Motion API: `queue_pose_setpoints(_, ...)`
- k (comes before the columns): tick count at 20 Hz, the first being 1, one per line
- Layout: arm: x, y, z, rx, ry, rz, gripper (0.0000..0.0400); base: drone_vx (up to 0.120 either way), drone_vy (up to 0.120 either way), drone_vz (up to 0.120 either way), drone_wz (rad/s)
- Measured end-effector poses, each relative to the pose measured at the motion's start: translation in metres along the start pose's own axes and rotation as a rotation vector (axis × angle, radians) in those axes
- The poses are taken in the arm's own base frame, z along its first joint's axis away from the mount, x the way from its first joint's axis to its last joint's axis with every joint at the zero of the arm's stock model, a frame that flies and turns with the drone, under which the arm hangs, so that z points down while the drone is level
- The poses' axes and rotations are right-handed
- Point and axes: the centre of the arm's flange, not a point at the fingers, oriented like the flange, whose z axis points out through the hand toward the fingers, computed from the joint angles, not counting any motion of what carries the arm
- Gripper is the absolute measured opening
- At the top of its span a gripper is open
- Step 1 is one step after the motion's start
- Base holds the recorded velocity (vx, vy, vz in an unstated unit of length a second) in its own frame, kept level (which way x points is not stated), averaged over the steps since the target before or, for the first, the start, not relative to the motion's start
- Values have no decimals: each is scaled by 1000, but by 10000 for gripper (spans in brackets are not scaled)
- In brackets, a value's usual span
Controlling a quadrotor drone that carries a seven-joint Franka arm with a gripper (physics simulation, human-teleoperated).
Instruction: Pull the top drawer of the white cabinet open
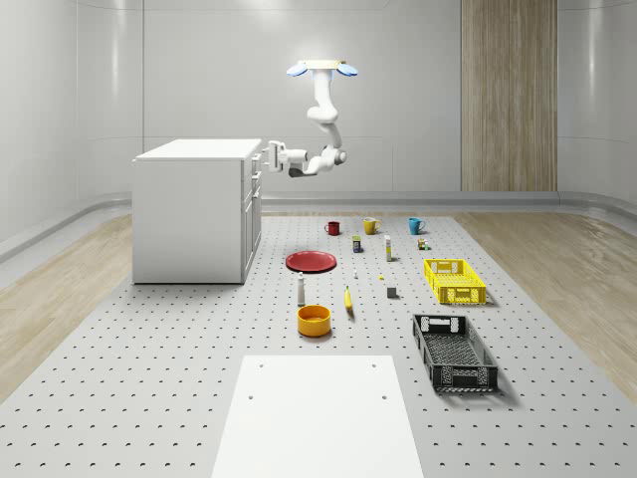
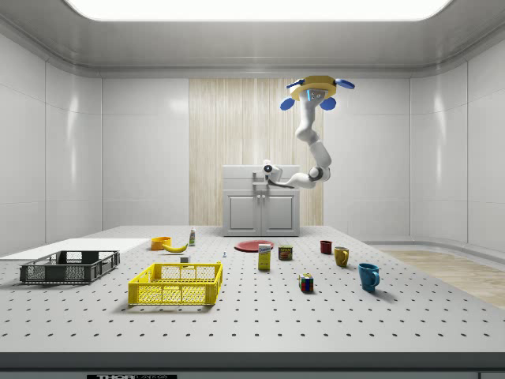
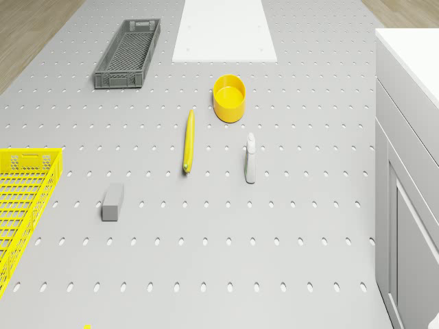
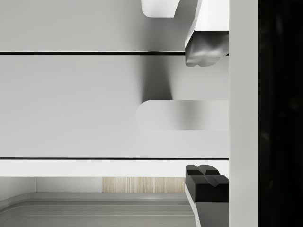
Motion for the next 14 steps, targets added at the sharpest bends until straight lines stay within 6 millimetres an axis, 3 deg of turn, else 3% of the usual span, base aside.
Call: queue_pose_setpoints(14, -3, -3, 7, 0, 0, 0, 305, 0, 0, 0, 0)
